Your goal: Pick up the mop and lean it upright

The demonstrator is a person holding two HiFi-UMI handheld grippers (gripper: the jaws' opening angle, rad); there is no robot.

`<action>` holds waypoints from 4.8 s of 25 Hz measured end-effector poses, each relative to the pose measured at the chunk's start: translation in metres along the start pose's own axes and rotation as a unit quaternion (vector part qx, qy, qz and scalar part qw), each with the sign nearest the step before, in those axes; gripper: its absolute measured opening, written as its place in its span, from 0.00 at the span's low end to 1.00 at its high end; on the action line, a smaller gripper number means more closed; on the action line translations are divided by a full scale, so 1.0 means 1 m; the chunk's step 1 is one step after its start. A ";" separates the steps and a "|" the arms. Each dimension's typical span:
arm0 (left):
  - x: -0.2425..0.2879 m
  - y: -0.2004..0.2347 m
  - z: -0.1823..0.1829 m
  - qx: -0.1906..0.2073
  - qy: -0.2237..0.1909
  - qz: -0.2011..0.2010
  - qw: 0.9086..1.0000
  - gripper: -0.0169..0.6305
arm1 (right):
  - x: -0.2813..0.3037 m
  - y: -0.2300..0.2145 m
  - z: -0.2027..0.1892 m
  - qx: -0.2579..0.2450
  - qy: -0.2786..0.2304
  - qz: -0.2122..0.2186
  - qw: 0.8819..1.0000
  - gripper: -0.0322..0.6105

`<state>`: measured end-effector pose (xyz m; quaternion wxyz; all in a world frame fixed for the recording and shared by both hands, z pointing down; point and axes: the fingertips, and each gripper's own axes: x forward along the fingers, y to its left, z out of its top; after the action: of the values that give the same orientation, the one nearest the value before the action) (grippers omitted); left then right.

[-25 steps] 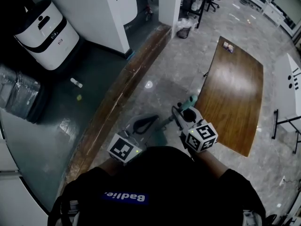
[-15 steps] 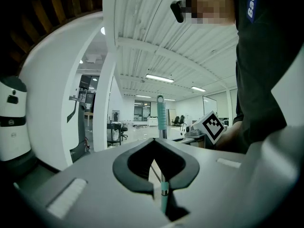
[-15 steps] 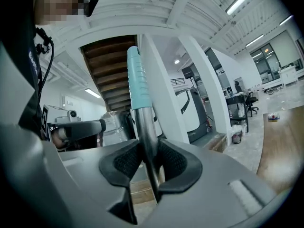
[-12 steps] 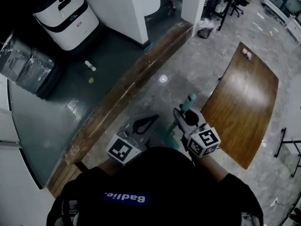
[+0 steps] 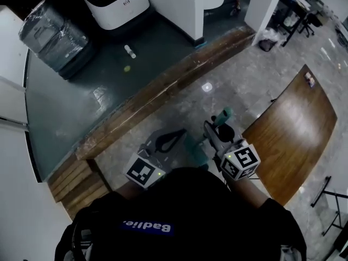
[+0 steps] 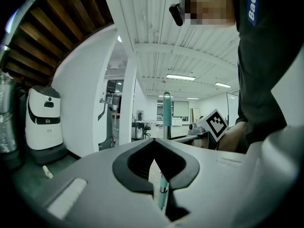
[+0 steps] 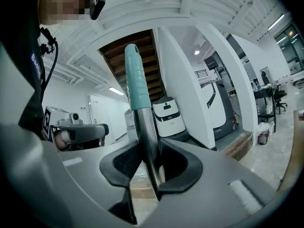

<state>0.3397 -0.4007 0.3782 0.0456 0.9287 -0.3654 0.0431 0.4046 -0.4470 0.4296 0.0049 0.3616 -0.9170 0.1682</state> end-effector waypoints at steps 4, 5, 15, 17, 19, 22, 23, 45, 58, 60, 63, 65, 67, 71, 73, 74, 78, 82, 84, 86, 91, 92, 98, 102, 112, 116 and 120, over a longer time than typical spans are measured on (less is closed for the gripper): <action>-0.030 0.006 0.012 0.004 -0.024 0.005 1.000 0.05 | 0.012 0.041 0.011 -0.021 -0.004 0.015 1.000 0.22; -0.040 0.009 0.016 0.006 -0.031 0.008 0.999 0.05 | 0.016 0.050 0.013 -0.027 -0.004 0.017 0.999 0.22; -0.196 0.069 0.003 -0.018 -0.062 0.116 0.991 0.05 | 0.088 0.176 0.000 -0.060 0.022 0.081 0.995 0.22; -0.232 0.077 -0.002 -0.022 -0.070 0.143 0.987 0.05 | 0.100 0.206 -0.006 -0.063 0.028 0.100 0.993 0.22; -0.268 0.084 -0.007 -0.022 -0.075 0.171 0.982 0.05 | 0.113 0.236 -0.015 -0.064 0.035 0.126 0.989 0.22; -0.320 0.094 -0.011 -0.021 -0.079 0.222 0.972 0.05 | 0.134 0.282 -0.027 -0.064 0.049 0.173 0.982 0.22; -0.338 0.096 -0.012 -0.020 -0.080 0.241 0.967 0.05 | 0.142 0.298 -0.032 -0.065 0.055 0.191 0.978 0.22; -0.617 0.123 -0.051 -0.046 -0.059 0.661 0.747 0.05 | 0.253 0.634 -0.126 -0.091 0.173 0.636 0.746 0.22; -0.677 0.145 -0.070 -0.084 -0.036 0.798 0.595 0.05 | 0.287 0.730 -0.164 -0.093 0.215 0.784 0.575 0.22; -0.687 0.132 -0.076 -0.091 -0.038 0.816 0.570 0.05 | 0.284 0.742 -0.173 -0.094 0.221 0.793 0.560 0.22; -0.704 0.114 -0.079 -0.095 -0.045 0.836 0.539 0.05 | 0.275 0.765 -0.180 -0.095 0.226 0.804 0.542 0.22; -0.715 0.103 -0.082 -0.094 -0.051 0.843 0.528 0.05 | 0.266 0.780 -0.183 -0.105 0.221 0.813 0.529 0.22; -0.727 0.092 -0.086 -0.092 -0.058 0.846 0.522 0.05 | 0.255 0.794 -0.188 -0.112 0.218 0.818 0.521 0.22; -0.759 0.067 -0.093 -0.081 -0.072 0.847 0.521 0.05 | 0.232 0.822 -0.203 -0.115 0.219 0.816 0.523 0.22; -0.782 0.053 -0.095 -0.075 -0.078 0.845 0.524 0.05 | 0.218 0.841 -0.209 -0.126 0.214 0.815 0.523 0.22; -0.795 0.045 -0.095 -0.071 -0.081 0.843 0.526 0.05 | 0.212 0.852 -0.211 -0.130 0.212 0.814 0.525 0.22; -0.845 0.011 -0.096 -0.052 -0.087 0.841 0.531 0.05 | 0.186 0.892 -0.228 -0.145 0.206 0.810 0.529 0.21; -0.891 -0.035 -0.098 -0.040 -0.093 0.846 0.524 0.05 | 0.159 0.931 -0.247 -0.153 0.212 0.807 0.529 0.21; -0.910 -0.057 -0.098 -0.036 -0.092 0.849 0.519 0.05 | 0.151 0.954 -0.250 -0.151 0.213 0.802 0.537 0.21; -0.927 -0.077 -0.101 -0.036 -0.092 0.855 0.509 0.05 | 0.144 0.978 -0.252 -0.145 0.209 0.800 0.543 0.21; -0.962 -0.121 -0.109 -0.040 -0.100 0.874 0.473 0.05 | 0.113 1.036 -0.262 -0.145 0.202 0.815 0.524 0.21; -0.967 -0.127 -0.109 -0.042 -0.101 0.878 0.466 0.05 | 0.105 1.047 -0.264 -0.145 0.199 0.821 0.515 0.21; -0.995 -0.161 -0.116 -0.054 -0.099 0.902 0.418 0.05 | 0.062 1.103 -0.276 -0.141 0.195 0.853 0.463 0.21; -1.014 -0.178 -0.125 -0.067 -0.095 0.915 0.386 0.05 | 0.046 1.134 -0.293 -0.138 0.204 0.866 0.435 0.21; -1.095 -0.165 -0.138 -0.098 -0.067 0.935 0.334 0.05 | 0.044 1.210 -0.341 -0.110 0.251 0.891 0.362 0.21; -1.126 -0.157 -0.139 -0.107 -0.055 0.940 0.319 0.05 | 0.044 1.231 -0.357 -0.107 0.269 0.898 0.332 0.21; -1.152 -0.150 -0.149 -0.116 -0.051 0.946 0.299 0.05 | 0.048 1.255 -0.378 -0.107 0.278 0.904 0.306 0.21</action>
<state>-0.4051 0.5036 0.3878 0.0621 -0.0707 -0.9950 -0.0339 -0.5078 0.4953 0.4096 0.1426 -0.7657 -0.6245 0.0586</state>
